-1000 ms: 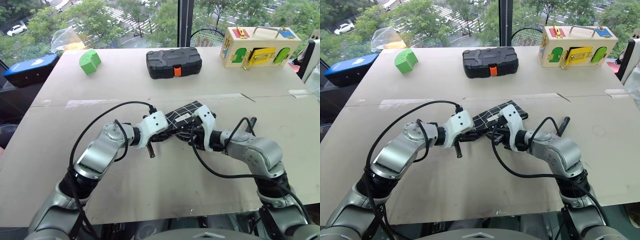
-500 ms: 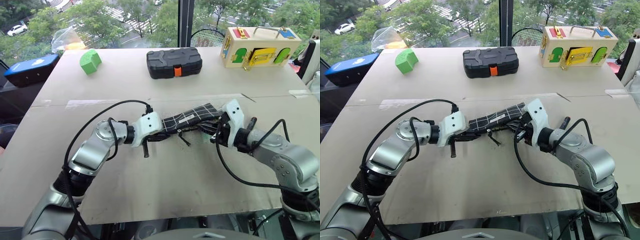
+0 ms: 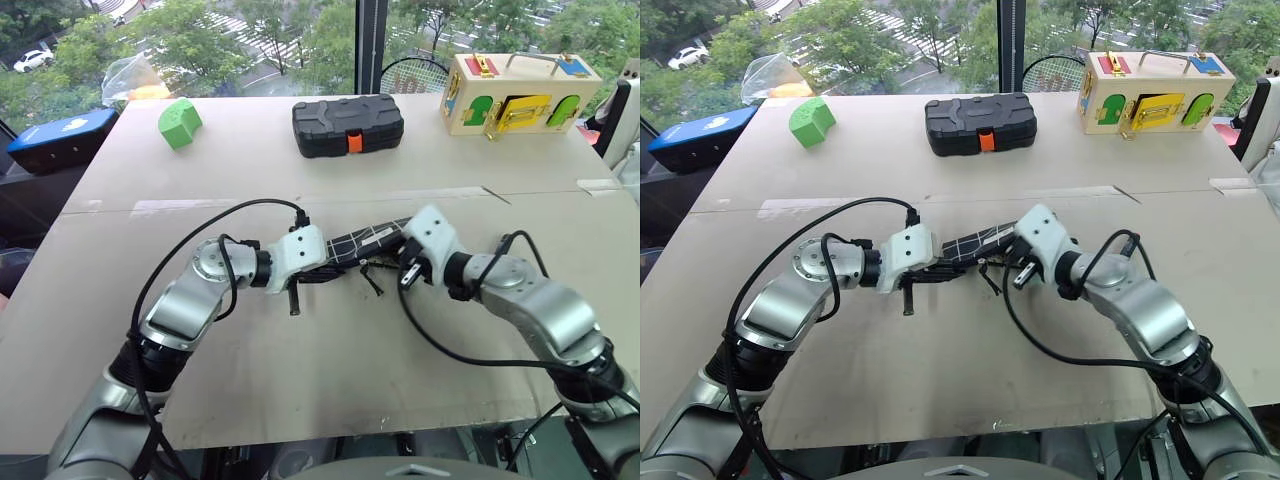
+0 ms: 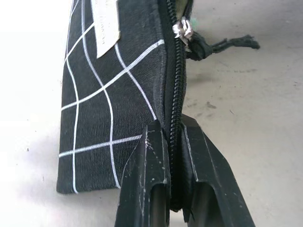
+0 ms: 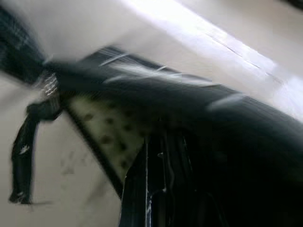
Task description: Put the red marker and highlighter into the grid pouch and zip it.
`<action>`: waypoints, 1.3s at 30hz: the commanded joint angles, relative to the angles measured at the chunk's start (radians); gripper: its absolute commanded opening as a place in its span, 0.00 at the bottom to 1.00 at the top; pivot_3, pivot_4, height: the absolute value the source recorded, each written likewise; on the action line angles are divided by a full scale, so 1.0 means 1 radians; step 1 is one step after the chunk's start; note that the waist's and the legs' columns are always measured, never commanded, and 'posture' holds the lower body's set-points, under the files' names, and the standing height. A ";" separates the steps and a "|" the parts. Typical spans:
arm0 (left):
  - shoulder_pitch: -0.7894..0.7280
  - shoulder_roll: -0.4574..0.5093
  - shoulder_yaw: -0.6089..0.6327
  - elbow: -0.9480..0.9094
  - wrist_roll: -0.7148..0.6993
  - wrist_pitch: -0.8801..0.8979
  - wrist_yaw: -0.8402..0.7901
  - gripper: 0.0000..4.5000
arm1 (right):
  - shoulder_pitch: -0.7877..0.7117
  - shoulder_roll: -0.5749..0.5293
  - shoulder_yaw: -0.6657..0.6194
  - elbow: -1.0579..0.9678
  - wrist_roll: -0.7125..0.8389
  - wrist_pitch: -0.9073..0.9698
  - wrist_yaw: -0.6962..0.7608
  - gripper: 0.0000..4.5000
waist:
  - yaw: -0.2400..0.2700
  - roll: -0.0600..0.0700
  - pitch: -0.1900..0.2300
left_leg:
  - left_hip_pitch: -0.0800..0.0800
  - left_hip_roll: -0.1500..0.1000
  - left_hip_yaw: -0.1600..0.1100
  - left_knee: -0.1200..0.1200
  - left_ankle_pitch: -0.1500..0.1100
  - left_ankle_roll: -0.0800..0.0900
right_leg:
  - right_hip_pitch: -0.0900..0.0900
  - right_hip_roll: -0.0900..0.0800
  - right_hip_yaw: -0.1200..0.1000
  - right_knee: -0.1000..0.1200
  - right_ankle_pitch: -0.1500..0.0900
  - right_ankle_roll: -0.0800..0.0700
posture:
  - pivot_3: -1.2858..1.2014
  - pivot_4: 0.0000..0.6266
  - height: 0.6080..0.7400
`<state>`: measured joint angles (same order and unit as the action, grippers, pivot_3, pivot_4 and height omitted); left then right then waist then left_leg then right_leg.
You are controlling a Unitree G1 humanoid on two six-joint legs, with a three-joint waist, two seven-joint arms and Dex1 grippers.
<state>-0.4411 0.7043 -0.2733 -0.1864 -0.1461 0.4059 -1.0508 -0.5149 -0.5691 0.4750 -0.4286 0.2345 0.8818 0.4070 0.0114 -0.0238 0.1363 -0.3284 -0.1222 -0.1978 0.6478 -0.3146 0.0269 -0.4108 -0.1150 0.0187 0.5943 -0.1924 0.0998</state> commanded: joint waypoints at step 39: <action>-0.096 0.081 0.072 0.163 0.089 -0.061 0.083 0.00 | 0.006 0.240 -0.482 -0.222 0.133 0.260 0.165 0.99 | 0.000 0.000 0.000 | -0.001 0.002 -0.002 0.001 0.000 0.000 | 0.000 0.002 0.000 0.000 0.001 -0.001 | 0.52 0.24 1.00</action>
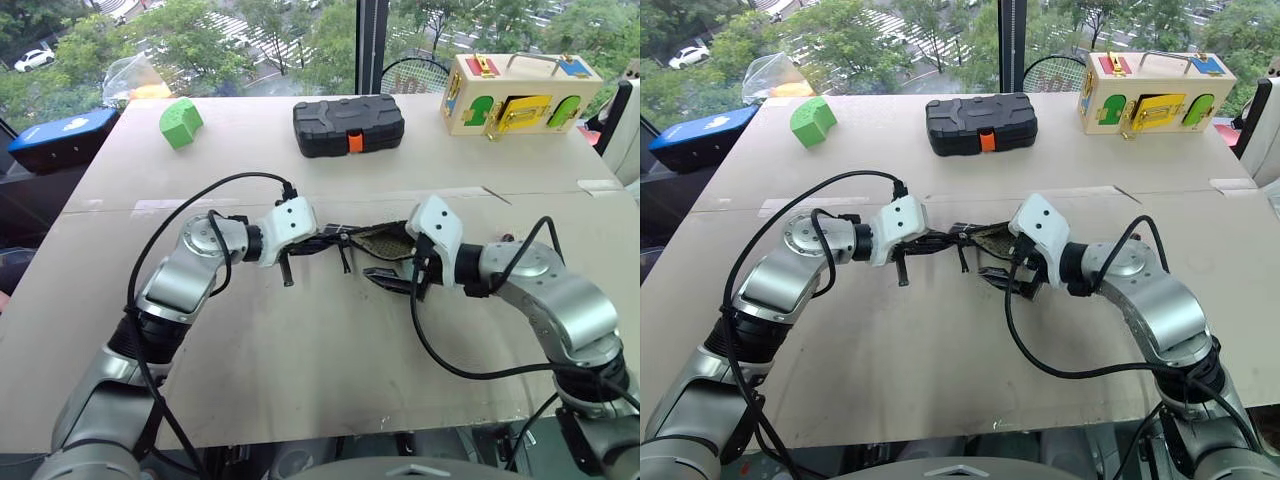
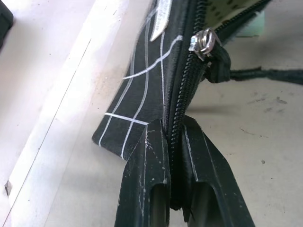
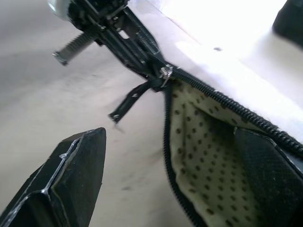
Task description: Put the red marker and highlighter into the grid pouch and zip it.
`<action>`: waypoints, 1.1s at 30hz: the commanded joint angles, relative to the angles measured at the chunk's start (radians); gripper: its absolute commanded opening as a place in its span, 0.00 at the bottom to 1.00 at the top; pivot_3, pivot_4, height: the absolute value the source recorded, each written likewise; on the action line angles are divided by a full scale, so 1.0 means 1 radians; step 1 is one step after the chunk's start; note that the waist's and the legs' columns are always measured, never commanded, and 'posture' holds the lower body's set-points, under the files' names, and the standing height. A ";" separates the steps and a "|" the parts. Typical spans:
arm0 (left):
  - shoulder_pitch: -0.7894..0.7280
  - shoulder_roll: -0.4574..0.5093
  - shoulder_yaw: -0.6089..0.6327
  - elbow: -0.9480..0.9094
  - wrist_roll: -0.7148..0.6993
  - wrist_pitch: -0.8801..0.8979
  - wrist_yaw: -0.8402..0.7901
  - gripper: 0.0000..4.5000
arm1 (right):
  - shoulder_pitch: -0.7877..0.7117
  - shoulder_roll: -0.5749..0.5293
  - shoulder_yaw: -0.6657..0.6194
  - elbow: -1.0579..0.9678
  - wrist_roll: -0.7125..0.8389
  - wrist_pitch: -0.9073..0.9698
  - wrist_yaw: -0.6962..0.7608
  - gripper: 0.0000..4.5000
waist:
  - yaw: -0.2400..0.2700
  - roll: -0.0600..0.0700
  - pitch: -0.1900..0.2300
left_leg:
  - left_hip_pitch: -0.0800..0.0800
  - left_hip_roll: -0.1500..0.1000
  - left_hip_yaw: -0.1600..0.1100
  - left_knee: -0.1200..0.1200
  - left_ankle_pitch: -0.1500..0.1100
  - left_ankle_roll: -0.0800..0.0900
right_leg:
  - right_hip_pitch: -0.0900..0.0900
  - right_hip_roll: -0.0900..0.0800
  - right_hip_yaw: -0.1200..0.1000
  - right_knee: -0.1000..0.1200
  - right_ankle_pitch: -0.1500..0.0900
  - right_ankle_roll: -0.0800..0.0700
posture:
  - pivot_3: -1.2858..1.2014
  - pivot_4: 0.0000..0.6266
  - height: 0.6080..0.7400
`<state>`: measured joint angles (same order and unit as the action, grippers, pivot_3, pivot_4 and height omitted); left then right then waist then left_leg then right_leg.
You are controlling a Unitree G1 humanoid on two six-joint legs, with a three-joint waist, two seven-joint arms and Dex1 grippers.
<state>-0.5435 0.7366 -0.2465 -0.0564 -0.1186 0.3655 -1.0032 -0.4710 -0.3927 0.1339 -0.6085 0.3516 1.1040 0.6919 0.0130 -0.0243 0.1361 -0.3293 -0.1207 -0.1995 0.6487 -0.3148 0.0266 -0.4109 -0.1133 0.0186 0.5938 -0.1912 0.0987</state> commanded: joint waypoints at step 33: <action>-0.023 -0.018 -0.008 -0.048 0.137 -0.002 0.110 0.00 | 0.044 -0.179 0.134 -0.033 -0.184 -0.508 0.003 0.99 | 0.000 -0.001 -0.001 | -0.001 0.003 0.001 0.001 -0.001 -0.001 | 0.000 0.003 0.001 -0.001 0.001 0.000 | 0.52 0.24 1.00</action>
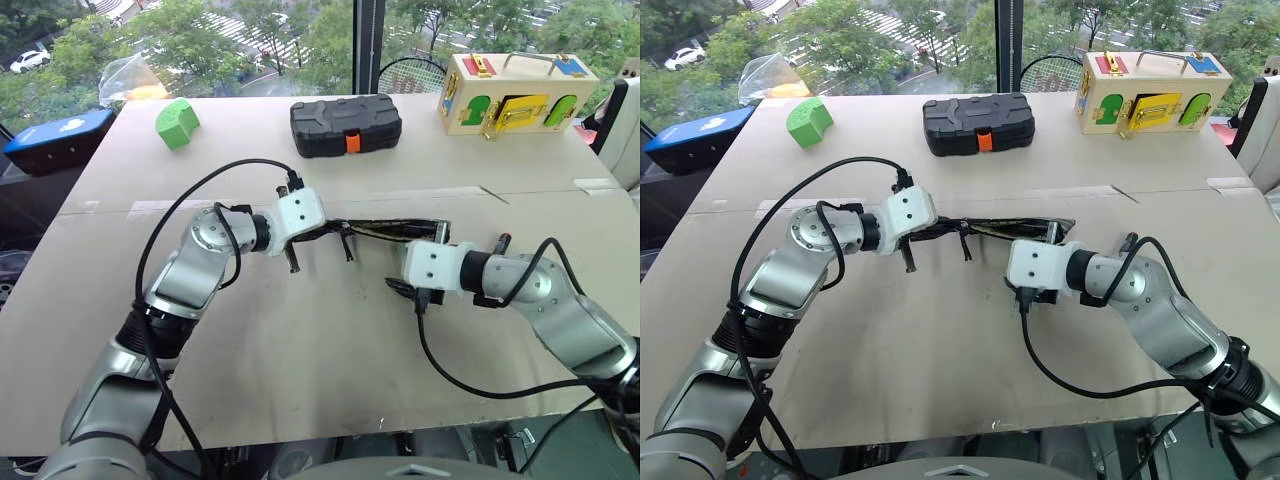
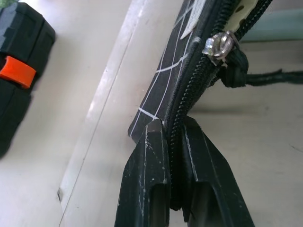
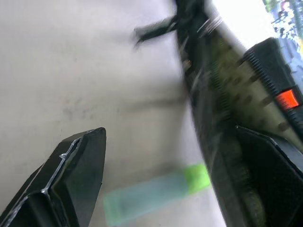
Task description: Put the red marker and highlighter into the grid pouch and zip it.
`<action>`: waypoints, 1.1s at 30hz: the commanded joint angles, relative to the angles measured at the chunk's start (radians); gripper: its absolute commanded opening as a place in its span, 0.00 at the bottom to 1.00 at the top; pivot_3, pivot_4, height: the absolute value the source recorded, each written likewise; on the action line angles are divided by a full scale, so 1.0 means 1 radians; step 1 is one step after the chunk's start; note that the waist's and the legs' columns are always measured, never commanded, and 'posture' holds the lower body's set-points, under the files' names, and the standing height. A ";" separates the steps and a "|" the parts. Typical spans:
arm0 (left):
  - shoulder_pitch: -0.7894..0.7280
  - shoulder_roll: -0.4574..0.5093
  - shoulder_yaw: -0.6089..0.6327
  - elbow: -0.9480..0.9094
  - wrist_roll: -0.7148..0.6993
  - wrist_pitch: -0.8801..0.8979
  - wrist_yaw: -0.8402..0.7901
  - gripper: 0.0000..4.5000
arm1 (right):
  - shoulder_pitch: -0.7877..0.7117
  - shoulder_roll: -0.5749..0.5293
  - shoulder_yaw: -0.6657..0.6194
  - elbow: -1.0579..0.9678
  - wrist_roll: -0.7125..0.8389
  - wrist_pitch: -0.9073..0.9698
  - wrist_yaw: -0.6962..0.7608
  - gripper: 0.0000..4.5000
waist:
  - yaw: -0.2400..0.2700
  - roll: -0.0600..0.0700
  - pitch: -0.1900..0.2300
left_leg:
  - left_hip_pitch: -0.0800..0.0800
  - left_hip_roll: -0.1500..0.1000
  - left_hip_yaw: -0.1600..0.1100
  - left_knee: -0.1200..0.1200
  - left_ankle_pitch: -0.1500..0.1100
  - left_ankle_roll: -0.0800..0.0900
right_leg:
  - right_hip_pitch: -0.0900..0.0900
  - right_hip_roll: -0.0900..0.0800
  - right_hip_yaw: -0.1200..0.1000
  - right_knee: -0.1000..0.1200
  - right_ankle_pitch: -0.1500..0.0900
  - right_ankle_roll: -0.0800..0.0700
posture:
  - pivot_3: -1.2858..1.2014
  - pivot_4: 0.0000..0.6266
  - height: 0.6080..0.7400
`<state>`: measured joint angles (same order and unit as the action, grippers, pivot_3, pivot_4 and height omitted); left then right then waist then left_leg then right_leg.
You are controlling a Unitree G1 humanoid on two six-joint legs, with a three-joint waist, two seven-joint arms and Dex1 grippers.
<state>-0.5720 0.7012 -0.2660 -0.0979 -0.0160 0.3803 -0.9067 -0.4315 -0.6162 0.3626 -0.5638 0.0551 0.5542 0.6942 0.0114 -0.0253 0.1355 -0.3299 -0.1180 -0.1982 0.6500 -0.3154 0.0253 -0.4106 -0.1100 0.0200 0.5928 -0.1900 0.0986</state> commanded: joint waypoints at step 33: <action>0.068 0.035 0.088 -0.037 0.062 0.078 0.054 0.00 | 0.095 0.288 -0.175 0.070 0.142 0.680 -0.498 0.60 | 0.003 0.001 0.000 | 0.000 -0.001 0.000 0.000 0.000 0.000 | -0.001 0.001 0.000 0.000 0.001 -0.001 | 0.52 0.24 1.00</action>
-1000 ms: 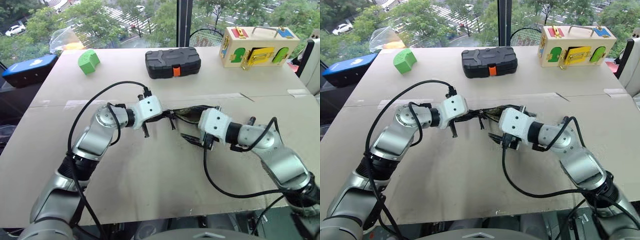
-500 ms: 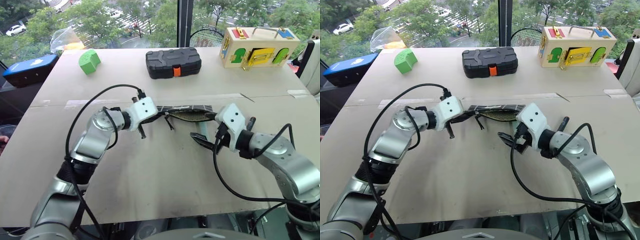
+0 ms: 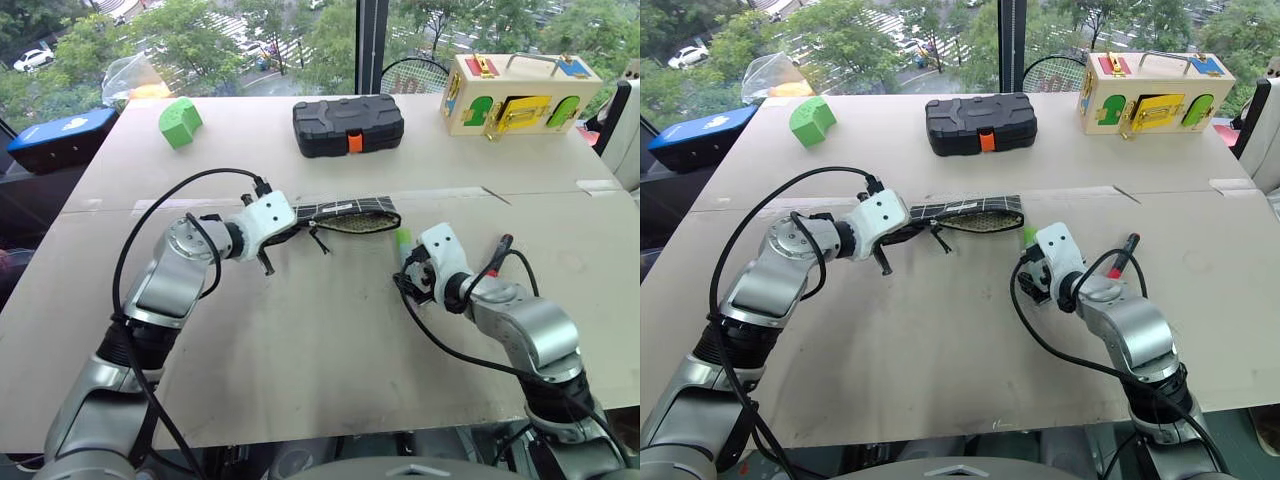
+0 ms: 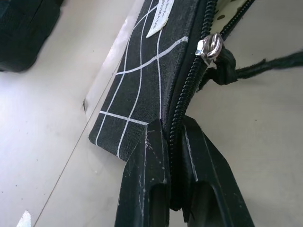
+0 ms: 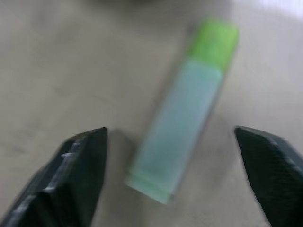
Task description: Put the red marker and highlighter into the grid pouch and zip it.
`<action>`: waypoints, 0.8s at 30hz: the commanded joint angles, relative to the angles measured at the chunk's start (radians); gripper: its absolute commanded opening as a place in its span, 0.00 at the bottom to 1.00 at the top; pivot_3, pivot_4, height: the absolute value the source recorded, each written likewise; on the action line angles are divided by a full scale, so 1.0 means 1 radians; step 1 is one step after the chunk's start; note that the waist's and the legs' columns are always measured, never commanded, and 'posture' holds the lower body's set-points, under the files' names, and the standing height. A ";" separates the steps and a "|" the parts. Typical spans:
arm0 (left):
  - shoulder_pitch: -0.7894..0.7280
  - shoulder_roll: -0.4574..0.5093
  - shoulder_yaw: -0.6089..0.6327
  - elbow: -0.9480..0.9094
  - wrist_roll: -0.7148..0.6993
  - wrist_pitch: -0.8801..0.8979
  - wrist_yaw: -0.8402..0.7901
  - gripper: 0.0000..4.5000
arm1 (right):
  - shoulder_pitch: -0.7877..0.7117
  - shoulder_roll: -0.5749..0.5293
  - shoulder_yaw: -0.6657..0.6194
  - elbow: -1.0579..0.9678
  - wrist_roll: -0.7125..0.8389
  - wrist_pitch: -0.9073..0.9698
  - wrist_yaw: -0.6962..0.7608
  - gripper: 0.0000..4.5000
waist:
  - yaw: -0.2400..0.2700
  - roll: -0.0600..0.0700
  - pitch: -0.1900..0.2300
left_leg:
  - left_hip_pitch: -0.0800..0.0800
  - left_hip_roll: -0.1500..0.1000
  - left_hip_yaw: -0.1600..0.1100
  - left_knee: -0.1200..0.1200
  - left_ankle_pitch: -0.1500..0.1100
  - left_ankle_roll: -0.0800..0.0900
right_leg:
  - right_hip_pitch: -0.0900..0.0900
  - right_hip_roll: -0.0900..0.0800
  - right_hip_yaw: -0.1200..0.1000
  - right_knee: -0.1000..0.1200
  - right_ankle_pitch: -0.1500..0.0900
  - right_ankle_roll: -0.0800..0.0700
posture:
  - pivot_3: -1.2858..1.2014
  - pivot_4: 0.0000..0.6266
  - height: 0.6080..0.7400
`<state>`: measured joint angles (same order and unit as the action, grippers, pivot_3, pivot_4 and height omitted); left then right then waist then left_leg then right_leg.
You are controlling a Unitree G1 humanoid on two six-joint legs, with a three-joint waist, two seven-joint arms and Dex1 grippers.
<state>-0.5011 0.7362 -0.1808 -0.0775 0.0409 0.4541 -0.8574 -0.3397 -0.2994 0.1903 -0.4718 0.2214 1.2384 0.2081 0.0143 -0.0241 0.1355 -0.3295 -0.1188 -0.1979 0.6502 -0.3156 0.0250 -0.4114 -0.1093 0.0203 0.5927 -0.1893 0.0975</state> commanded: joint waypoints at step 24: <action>-0.027 -0.090 -0.075 -0.055 0.077 -0.153 0.044 0.00 | -0.063 -0.152 -0.319 -0.329 0.340 0.355 0.234 0.17 | 0.004 0.000 0.000 | 0.000 0.001 0.000 0.001 0.000 0.000 | 0.001 0.000 0.000 -0.001 0.000 0.000 | 0.52 0.24 1.00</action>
<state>-0.5307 0.6481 -0.2544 -0.0901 0.1053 0.3315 -0.8234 -0.3863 -0.4526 -0.0977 -0.7959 0.5581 1.5736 0.4534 0.0182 -0.0241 0.1352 -0.3299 -0.1180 -0.1981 0.6508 -0.3157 0.0250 -0.4108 -0.1095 0.0199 0.5921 -0.1891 0.0974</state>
